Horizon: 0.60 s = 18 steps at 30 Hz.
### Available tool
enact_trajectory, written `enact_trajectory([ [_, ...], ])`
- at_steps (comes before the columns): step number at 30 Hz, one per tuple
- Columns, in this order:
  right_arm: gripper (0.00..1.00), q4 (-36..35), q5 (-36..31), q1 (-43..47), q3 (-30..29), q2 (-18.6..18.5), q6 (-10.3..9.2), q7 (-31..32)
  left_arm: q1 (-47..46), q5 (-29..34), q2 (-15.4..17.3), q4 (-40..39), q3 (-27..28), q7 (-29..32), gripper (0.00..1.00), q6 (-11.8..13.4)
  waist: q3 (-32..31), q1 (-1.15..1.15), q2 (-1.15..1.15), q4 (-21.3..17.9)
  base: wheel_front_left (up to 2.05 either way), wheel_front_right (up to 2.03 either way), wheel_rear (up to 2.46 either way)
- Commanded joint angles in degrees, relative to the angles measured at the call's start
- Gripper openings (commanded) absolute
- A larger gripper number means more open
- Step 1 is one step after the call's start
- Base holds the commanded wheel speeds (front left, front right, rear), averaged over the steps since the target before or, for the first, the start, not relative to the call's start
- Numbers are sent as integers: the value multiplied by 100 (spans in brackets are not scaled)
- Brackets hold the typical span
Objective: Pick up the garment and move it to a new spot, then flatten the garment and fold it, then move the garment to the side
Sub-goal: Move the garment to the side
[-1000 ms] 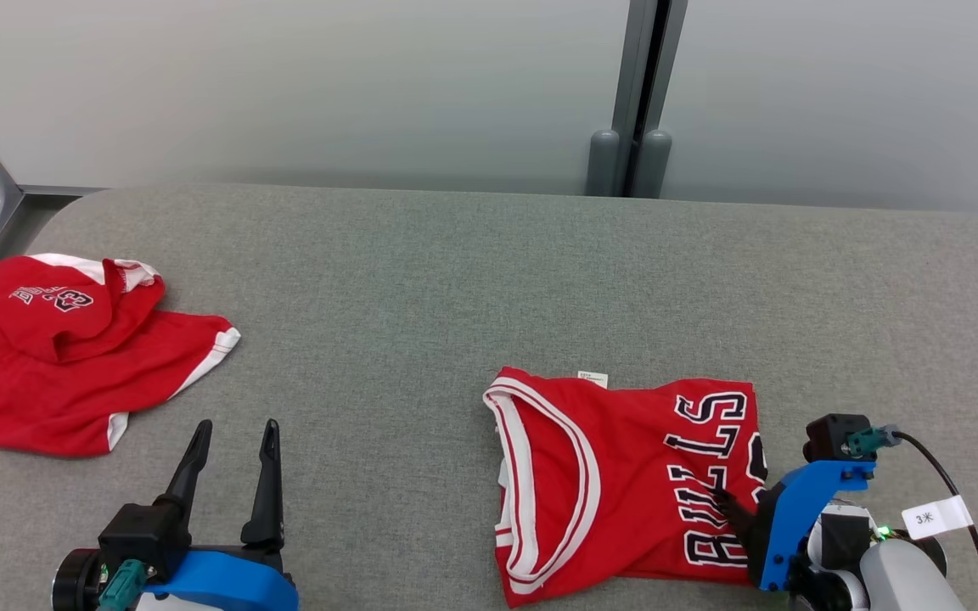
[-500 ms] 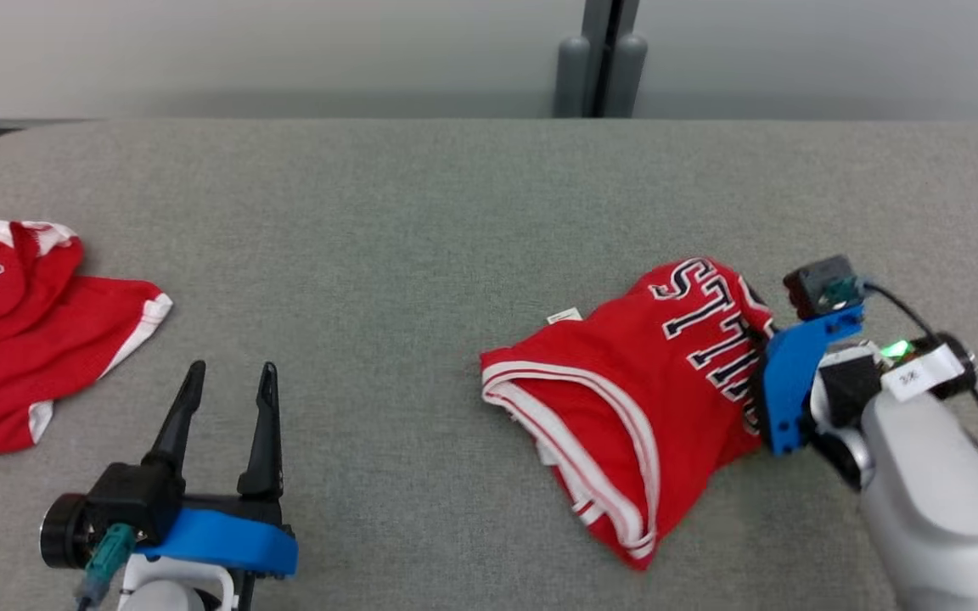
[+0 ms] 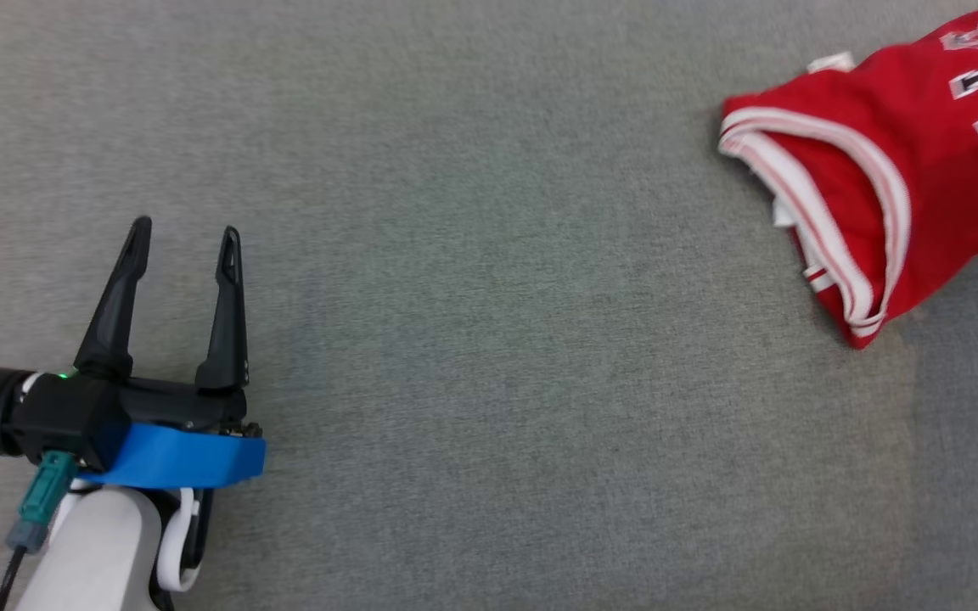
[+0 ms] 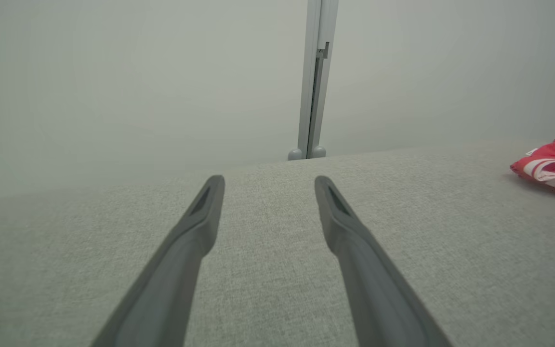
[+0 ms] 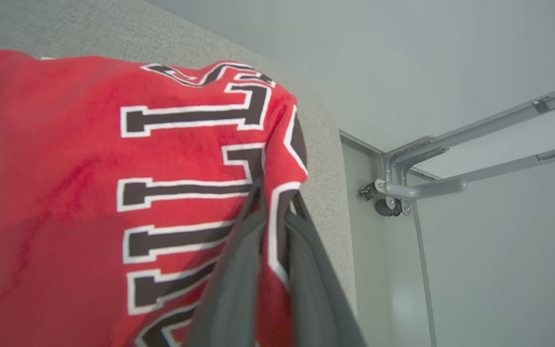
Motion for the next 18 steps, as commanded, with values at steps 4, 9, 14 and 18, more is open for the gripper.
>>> enact_trajectory([
  [4, 0, -6, -249, -156, -272, -281, -2, -312, -256, 68, 139, -228, 2, 130, 100, -18, 339, -2, -3, -174, 0, 0, 0],
  [9, 0, -39, -674, -256, -424, -535, -3, -699, -351, 144, 253, -496, 6, 245, 100, 34, 638, -2, -3, -312, 0, 0, 0],
  [14, 0, -17, -1001, -309, -524, -631, -4, -921, -393, 183, 320, -710, -13, 339, 100, 67, 793, -2, -3, -359, 0, 0, 0],
  [18, 0, 8, -1150, -306, -593, -664, -4, -1018, -386, 179, 360, -815, -12, 378, 100, 87, 857, -2, -3, -356, 0, 0, 0],
])
